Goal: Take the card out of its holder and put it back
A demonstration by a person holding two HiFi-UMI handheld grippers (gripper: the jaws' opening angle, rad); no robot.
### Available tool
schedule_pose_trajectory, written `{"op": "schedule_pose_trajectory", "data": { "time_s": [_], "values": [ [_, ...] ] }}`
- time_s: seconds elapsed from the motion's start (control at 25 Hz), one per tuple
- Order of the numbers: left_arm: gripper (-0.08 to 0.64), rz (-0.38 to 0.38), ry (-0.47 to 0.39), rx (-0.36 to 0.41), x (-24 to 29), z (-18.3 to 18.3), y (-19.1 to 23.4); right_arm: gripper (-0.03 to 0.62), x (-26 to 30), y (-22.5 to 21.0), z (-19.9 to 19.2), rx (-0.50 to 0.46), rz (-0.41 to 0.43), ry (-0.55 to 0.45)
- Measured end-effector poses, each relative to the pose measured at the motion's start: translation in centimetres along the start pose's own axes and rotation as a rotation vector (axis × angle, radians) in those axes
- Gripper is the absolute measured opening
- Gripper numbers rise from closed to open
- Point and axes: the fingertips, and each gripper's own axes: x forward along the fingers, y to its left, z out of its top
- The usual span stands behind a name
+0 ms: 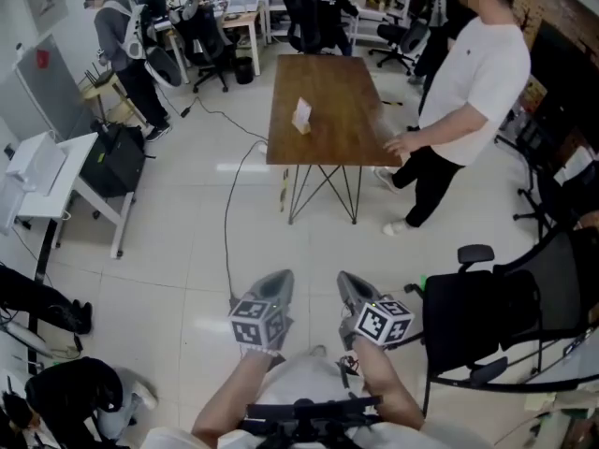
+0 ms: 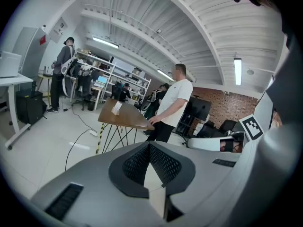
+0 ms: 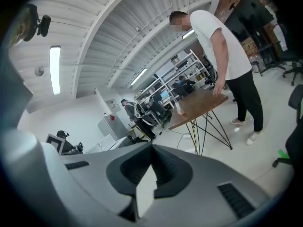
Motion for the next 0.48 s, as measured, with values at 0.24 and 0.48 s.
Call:
{"op": "schedule_pose_trajectory", "data": {
  "time_s": [0.24,0.48],
  "values": [
    [-0.008,0.029,0.016,-0.006,1.8,-0.2,-0.1,0.0,1.0,-1.7,0.1,0.023,0.028,0.03],
    [-0.008,0.052,0.026,-0.016,3.8,0.3,1.1,0.0,2.6,-3.3,0.8,0.041,0.025,0.039]
  ]
}}
